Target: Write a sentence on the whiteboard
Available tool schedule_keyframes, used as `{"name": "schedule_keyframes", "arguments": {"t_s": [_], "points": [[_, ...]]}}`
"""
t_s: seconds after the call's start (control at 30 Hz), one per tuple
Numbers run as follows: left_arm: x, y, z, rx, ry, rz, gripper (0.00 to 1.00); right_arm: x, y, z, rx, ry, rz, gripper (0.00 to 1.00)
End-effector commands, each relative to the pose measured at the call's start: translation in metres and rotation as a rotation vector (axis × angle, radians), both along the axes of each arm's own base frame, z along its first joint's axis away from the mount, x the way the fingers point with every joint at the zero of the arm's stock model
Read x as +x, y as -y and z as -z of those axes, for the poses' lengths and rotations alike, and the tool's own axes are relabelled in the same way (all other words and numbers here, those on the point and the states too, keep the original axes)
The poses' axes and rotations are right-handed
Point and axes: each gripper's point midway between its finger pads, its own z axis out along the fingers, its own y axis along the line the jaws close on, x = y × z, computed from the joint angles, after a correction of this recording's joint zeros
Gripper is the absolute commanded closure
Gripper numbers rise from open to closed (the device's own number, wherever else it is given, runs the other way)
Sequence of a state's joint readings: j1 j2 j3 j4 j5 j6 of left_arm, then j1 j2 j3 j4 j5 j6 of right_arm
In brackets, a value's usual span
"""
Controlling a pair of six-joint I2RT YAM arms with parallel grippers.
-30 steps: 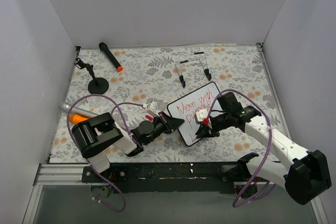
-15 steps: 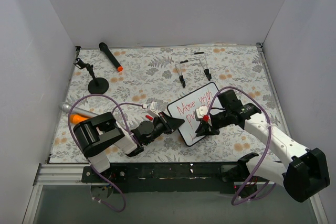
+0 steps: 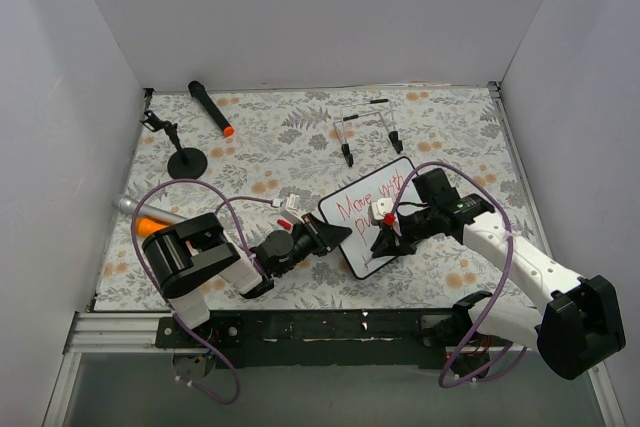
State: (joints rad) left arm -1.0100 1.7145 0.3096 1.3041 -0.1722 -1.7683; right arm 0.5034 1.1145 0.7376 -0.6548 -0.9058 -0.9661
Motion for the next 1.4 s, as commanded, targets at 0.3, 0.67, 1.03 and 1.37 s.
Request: {"name": "schedule_keyframes", "arguments": {"t_s": [0.3, 0.67, 1.03, 1.37], "points": [[0.001, 0.007, -0.045, -0.141, 0.108, 0.013, 1.00, 0.029, -0.009, -0.024, 0.041, 0.079, 0.065, 0.99], [0.001, 0.006, -0.046, -0.142, 0.111, 0.011, 1.00, 0.042, -0.002, -0.017, 0.014, 0.086, 0.140, 0.99], [0.001, 0.004, -0.045, -0.139, 0.112, 0.008, 1.00, 0.026, 0.009, -0.003, -0.023, 0.071, 0.113, 0.99], [0.000, 0.003, -0.045, -0.139, 0.114, 0.008, 1.00, 0.003, 0.022, 0.015, -0.082, 0.018, 0.056, 0.99]]}}
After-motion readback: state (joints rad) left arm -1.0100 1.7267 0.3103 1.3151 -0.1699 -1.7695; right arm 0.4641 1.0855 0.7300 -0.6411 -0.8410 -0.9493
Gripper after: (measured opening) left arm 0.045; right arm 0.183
